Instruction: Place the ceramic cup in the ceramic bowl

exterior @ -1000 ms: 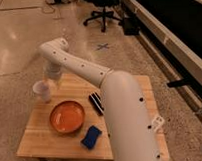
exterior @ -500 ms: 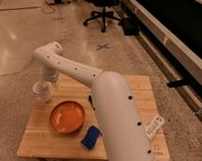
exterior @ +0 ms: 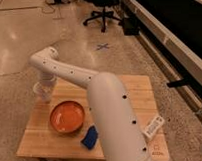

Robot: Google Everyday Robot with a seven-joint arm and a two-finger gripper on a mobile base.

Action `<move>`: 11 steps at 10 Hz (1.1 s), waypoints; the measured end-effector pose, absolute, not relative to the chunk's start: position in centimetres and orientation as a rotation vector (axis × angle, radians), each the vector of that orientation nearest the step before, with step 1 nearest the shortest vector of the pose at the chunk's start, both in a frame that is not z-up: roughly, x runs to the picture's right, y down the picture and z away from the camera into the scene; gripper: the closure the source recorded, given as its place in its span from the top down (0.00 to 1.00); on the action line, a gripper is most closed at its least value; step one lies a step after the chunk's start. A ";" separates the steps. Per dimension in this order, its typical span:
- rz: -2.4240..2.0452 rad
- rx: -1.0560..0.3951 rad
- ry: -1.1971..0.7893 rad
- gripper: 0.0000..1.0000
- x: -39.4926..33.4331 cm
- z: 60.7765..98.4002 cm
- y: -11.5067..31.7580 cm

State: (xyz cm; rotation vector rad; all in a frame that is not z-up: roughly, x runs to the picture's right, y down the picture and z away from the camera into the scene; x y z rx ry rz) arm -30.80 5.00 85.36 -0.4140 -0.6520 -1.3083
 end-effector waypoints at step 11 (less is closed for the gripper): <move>-1.180 -0.386 -0.746 0.00 -18.4 76.2 2.8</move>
